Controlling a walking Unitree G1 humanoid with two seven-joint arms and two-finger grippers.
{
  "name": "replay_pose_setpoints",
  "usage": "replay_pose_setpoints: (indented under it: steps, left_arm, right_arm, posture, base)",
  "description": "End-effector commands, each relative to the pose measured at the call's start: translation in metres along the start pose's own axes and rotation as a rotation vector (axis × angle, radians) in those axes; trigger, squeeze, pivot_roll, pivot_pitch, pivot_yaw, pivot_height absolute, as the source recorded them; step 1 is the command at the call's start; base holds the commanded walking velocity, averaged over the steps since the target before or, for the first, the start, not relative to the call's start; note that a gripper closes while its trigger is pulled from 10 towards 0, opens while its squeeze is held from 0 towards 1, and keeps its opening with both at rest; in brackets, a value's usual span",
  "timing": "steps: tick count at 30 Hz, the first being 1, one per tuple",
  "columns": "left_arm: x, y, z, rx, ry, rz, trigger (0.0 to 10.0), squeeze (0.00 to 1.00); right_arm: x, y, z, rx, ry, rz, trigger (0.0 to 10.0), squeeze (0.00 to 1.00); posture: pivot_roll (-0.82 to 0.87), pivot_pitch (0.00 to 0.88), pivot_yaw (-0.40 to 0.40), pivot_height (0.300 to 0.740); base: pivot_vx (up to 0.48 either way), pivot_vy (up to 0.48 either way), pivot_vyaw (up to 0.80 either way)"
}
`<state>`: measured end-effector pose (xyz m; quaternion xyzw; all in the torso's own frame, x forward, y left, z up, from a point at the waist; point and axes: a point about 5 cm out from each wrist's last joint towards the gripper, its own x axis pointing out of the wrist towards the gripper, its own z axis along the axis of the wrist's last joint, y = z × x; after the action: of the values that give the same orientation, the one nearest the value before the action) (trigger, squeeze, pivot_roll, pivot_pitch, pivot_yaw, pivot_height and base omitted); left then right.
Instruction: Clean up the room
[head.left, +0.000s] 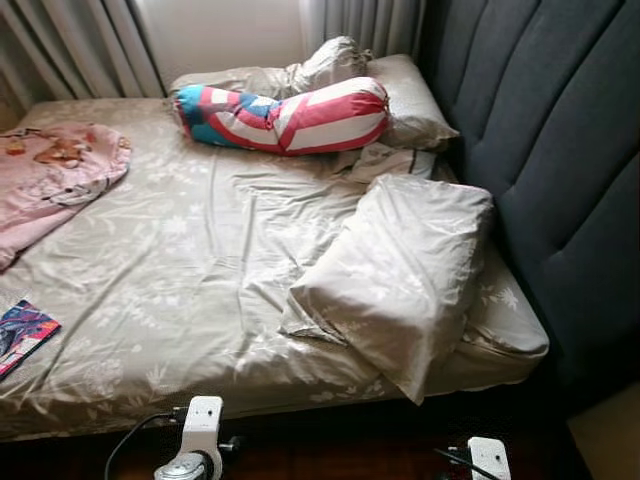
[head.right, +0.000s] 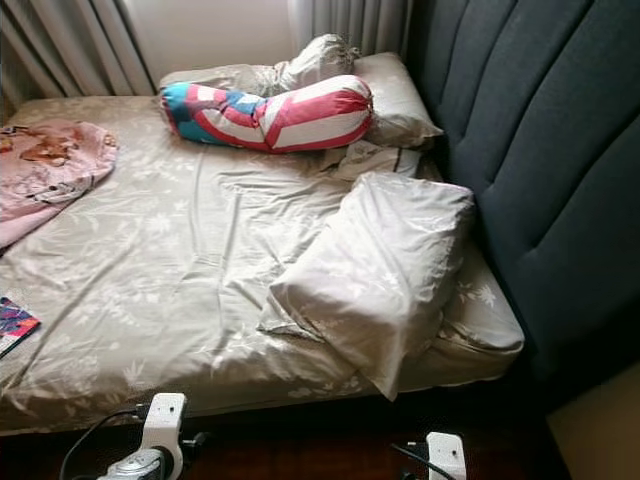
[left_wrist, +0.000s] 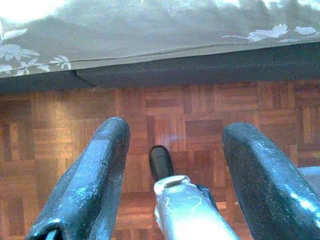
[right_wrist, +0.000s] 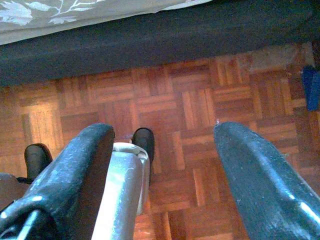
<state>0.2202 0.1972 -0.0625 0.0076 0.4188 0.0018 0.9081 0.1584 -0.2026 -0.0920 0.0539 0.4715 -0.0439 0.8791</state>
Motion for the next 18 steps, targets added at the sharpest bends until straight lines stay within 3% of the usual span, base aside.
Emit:
replay_pose_setpoints:
  steps: [1,18]
  left_arm:
    - [-0.0008,0.0005,-0.0063,0.003,0.027,0.007,10.0,0.00]
    - [-0.0010,0.0019,-0.0059,-0.004,0.024,0.010,10.0,0.00]
  right_arm:
    - [-0.0007,-0.0022,-0.0023,0.008,0.007,-0.005,10.0,0.00]
    - [-0.0005,-0.0009,-0.0020,0.010,0.005,-0.004,10.0,0.00]
  posture:
    - [-0.02,0.082,-0.027,0.737]
    - [-0.02,0.084,-0.022,0.737]
  base:
    - [0.000,0.000,0.00]
    - [0.000,0.000,0.00]
